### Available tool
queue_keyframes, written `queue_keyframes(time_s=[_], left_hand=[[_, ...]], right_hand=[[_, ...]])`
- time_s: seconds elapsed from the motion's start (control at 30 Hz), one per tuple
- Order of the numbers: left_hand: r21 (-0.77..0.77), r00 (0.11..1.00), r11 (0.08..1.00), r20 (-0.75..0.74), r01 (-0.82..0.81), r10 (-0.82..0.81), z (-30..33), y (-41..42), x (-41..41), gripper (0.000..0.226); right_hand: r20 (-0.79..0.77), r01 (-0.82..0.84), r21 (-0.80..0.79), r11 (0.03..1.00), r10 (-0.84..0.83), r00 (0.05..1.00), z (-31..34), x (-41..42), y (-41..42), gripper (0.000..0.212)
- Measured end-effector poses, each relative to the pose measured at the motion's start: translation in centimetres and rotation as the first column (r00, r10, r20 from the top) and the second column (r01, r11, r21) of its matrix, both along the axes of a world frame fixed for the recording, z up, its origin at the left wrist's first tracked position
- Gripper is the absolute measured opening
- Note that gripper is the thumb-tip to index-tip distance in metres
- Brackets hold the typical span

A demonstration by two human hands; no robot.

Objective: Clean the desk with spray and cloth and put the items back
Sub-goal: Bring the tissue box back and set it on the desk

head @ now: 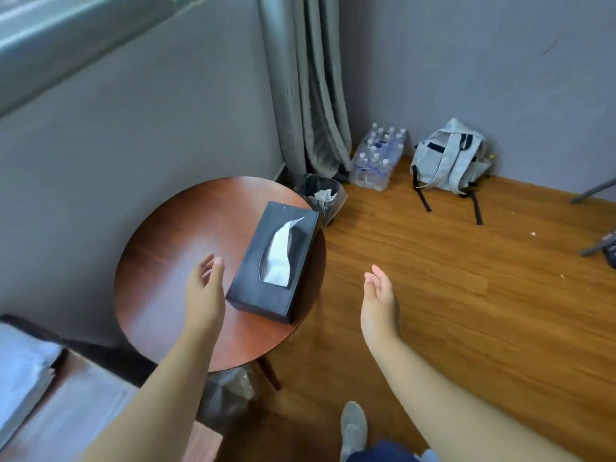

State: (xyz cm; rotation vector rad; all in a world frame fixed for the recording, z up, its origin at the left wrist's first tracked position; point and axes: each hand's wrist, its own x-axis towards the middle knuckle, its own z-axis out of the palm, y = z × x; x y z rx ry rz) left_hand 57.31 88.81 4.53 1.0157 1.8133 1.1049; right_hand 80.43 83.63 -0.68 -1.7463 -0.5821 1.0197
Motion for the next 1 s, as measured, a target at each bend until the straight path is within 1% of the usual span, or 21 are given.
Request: queue_keyframes(time_s=[0.07, 0.17, 0.23, 0.3, 0.4, 0.53, 0.6, 0.67, 0.8, 1.0], left_hand=[[-0.058, 0.999, 0.998, 0.045, 0.034, -0.031, -1.0, 2.7, 0.0, 0.044], [-0.168, 0.994, 0.981, 0.065, 0.094, -0.084, -2.9, 5.5, -0.5, 0.049], [-0.257, 0.986, 0.956, 0.127, 0.141, -0.111, -4.3, 7.0, -0.5, 0.051], [-0.337, 0.969, 0.916, 0.185, 0.218, -0.163, -5.6, 8.0, -0.5, 0.047], [-0.399, 0.948, 0.866, 0.22, 0.302, -0.23, -6.6, 8.6, -0.6, 0.031], [-0.426, 0.939, 0.845, 0.256, 0.324, -0.231, -6.8, 8.4, -0.6, 0.035], [-0.409, 0.926, 0.842, 0.286, 0.35, -0.246, -7.1, 8.3, -0.7, 0.033], [-0.387, 0.918, 0.856, 0.331, 0.343, -0.218, -8.0, 8.1, -1.0, 0.034], [-0.354, 0.907, 0.876, 0.378, 0.327, -0.186, -7.8, 7.2, -0.7, 0.037], [-0.267, 0.885, 0.914, 0.435, 0.305, -0.169, -6.3, 6.0, 0.0, 0.038]], right_hand=[[-0.081, -0.027, 0.012, 1.0, 0.028, 0.996, -0.1, -1.3, 2.9, 0.04], [-0.129, -0.104, -0.014, 0.994, 0.102, 0.986, -1.3, -3.6, 6.1, 0.044], [-0.159, -0.152, -0.016, 0.988, 0.148, 0.976, -2.6, -5.1, 7.7, 0.045], [-0.164, -0.178, -0.032, 0.983, 0.171, 0.972, -3.8, -6.4, 8.7, 0.045], [-0.174, -0.147, -0.037, 0.988, 0.138, 0.975, -5.2, -7.8, 9.3, 0.046], [-0.167, -0.068, -0.024, 0.997, 0.063, 0.984, -6.0, -9.9, 9.3, 0.044], [-0.226, -0.01, -0.04, 0.999, 0.0, 0.974, -5.5, -10.5, 9.6, 0.044], [-0.268, 0.01, -0.047, 0.999, -0.023, 0.963, -4.8, -10.5, 10.1, 0.043], [-0.281, -0.044, 0.001, 0.999, 0.043, 0.959, -3.2, -9.3, 11.0, 0.041], [-0.298, -0.184, 0.004, 0.983, 0.177, 0.938, -0.6, -7.8, 11.2, 0.041]])
